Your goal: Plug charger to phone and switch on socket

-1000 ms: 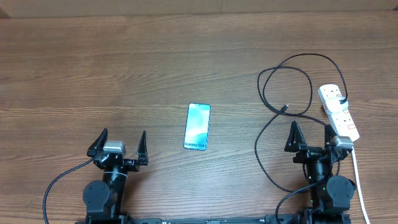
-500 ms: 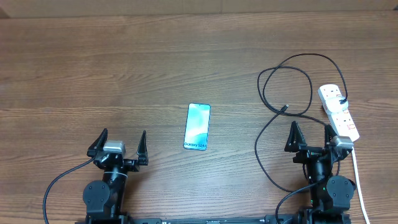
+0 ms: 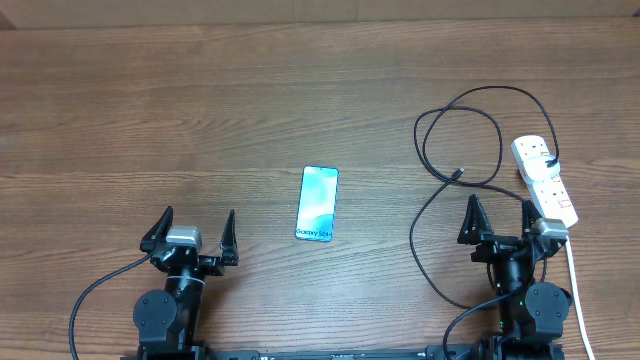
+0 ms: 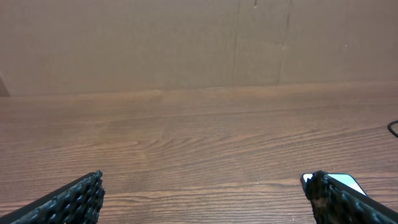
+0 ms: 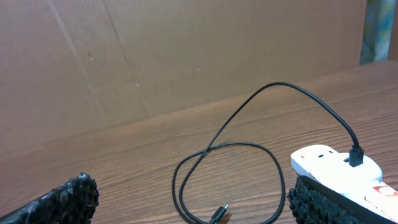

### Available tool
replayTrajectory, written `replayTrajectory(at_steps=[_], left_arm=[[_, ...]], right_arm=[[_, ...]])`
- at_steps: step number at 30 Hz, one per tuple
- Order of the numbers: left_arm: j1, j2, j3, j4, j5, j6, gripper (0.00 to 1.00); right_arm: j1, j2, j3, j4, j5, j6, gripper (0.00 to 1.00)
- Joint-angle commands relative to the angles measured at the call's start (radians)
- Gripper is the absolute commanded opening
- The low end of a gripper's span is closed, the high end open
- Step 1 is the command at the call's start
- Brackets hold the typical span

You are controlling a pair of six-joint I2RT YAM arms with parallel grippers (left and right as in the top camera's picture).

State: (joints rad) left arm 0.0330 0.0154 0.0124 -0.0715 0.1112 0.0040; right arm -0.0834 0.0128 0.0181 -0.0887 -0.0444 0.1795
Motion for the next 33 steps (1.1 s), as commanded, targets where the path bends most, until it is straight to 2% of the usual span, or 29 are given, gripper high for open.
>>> replayTrajectory(at_steps=[1,7,13,16,21,23,28,33], left_arm=[[0.004,-0.01,-0.008,0.001,-0.01,0.019,0.99],[0.002,-0.01,-0.008,0.002,-0.006,0.019,0.99],[0.002,-0.01,-0.008,-0.004,-0.066,0.019,0.99],[0.0,-0.009,-0.008,0.004,-0.066,-0.012,1.0],[0.0,-0.009,0.018,-0.008,0.02,-0.087,1.0],[0.0,-0.009,0.039,-0.035,0.037,-0.126,0.99],[0.0,0.02,0.14,-0.185,0.047,-0.135,1.0],[0.0,0.117,0.255,-0.217,0.045,-0.135,1.0]], right_arm=[[0.005,-0.01,-0.01,0.007,0.006,0.0,1.0],[0.005,-0.01,-0.01,0.007,0.006,0.0,1.0],[0.005,-0.01,-0.01,0.007,0.006,0.0,1.0],[0.005,-0.01,-0.01,0.007,0.006,0.0,1.0],[0.005,-0.01,-0.01,0.007,0.006,0.0,1.0],[0.005,-0.01,-0.01,0.007,0.006,0.0,1.0],[0.005,-0.01,-0.01,0.007,0.006,0.0,1.0],[0.005,-0.01,-0.01,0.007,0.006,0.0,1.0]])
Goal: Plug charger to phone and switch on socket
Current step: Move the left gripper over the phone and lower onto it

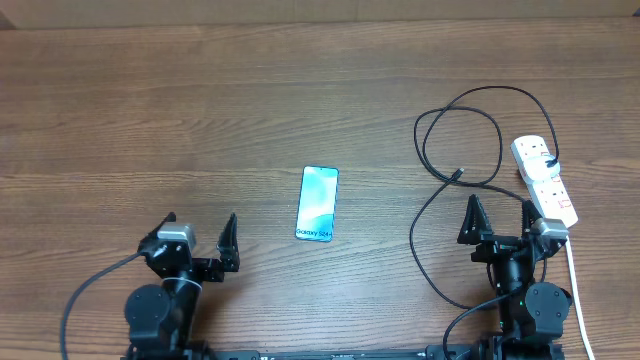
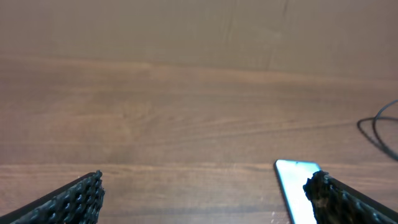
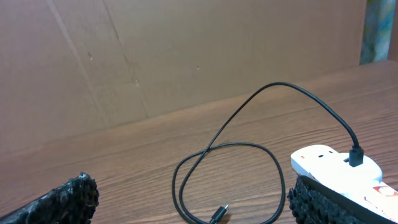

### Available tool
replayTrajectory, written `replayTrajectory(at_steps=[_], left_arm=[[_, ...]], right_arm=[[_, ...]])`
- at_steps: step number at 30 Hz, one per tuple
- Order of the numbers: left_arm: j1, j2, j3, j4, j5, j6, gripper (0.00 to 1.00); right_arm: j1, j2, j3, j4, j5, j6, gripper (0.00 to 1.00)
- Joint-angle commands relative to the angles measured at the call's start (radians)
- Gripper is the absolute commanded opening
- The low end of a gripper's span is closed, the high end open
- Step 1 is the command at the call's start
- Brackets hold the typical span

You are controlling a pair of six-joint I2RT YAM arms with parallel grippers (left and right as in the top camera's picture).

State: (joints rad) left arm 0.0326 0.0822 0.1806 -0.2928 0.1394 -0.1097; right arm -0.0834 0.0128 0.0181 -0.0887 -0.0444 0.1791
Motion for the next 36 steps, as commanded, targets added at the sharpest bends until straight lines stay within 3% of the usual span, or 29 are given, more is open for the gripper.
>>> replayTrajectory(at_steps=[1,9,15,21,26,31,36], left_arm=[[0.001,0.085,0.116,0.004,0.018,-0.021,0.99],[-0.001,0.439,0.405,-0.041,0.068,-0.022,1.0],[-0.034,0.76,0.757,-0.224,0.132,-0.021,1.0],[-0.19,1.035,1.108,-0.43,0.1,-0.022,0.99],[-0.378,1.228,1.321,-0.575,-0.094,-0.03,1.0],[-0.513,1.356,1.376,-0.63,-0.147,-0.024,1.0],[-0.56,1.467,1.376,-0.702,-0.07,-0.025,1.0]], right_arm=[[0.005,-0.01,-0.01,0.007,0.006,0.0,1.0],[0.005,-0.01,-0.01,0.007,0.006,0.0,1.0],[0.005,-0.01,-0.01,0.007,0.006,0.0,1.0],[0.005,-0.01,-0.01,0.007,0.006,0.0,1.0],[0.005,-0.01,-0.01,0.007,0.006,0.0,1.0],[0.005,-0.01,-0.01,0.007,0.006,0.0,1.0],[0.005,-0.01,-0.01,0.007,0.006,0.0,1.0]])
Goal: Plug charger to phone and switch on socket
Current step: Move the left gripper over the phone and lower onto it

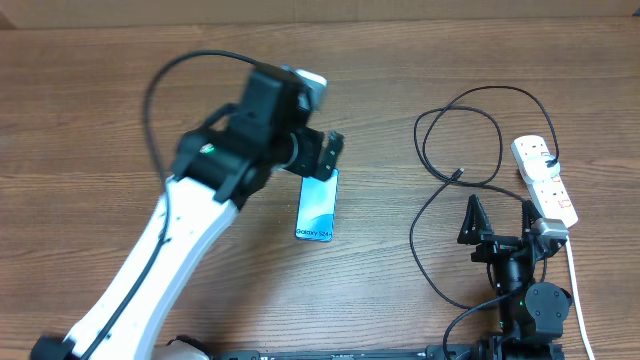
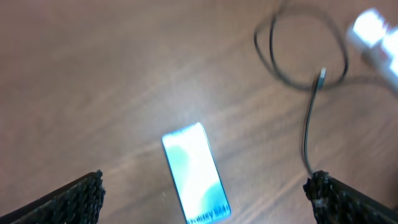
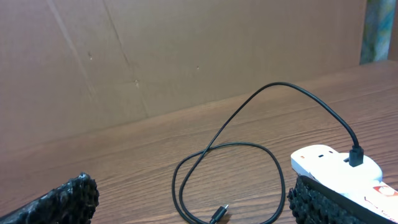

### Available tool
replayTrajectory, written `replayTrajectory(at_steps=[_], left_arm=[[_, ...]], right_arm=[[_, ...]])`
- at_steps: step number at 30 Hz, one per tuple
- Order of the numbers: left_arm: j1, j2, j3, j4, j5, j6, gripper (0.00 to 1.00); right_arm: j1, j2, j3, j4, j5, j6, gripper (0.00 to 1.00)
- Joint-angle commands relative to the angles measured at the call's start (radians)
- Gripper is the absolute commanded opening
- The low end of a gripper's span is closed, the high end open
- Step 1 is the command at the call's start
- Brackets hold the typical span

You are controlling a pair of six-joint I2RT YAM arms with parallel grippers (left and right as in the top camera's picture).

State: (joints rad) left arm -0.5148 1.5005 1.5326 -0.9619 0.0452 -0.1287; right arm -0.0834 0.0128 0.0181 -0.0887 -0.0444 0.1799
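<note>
The phone (image 1: 318,205) lies face up in the middle of the wooden table, its screen lit light blue; the left wrist view shows the phone (image 2: 196,174) directly below. My left gripper (image 1: 322,155) hovers open over the phone's far end, nothing between its fingers (image 2: 68,202). The black charger cable (image 1: 460,130) loops at the right, and its free plug (image 1: 458,175) rests on the table. Its other end sits in the white socket strip (image 1: 545,180). My right gripper (image 1: 498,205) stands open near the front edge, cable plug (image 3: 219,213) ahead of it and strip (image 3: 333,162) to its right.
A brown cardboard wall (image 3: 186,56) backs the table. The strip's white lead (image 1: 575,290) runs to the front edge beside the right arm's base. The left arm (image 1: 180,240) stretches across the left half of the table.
My left arm has gone from its rest near the front edge to a raised reach over the phone, gripper still open. The right arm, phone, cable and strip have not moved.
Both grippers first rested open near the front edge, phone and cable untouched. Then the left gripper had turned slightly toward the phone. Now the left gripper hangs open above the phone, while the right has stayed put.
</note>
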Motion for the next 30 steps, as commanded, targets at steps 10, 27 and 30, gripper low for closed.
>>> replayTrajectory(at_steps=[10,27,30], left_arm=[[-0.017,0.279,0.024,-0.116,0.048,-0.11,1.0],[-0.017,0.55,0.023,-0.122,-0.005,-0.208,1.0],[-0.017,0.578,0.023,-0.122,-0.004,-0.209,1.0]], right_arm=[[0.005,-0.01,-0.01,0.007,0.006,-0.001,1.0],[0.005,-0.01,-0.01,0.007,0.006,-0.001,1.0],[0.005,-0.01,-0.01,0.007,0.006,-0.001,1.0]])
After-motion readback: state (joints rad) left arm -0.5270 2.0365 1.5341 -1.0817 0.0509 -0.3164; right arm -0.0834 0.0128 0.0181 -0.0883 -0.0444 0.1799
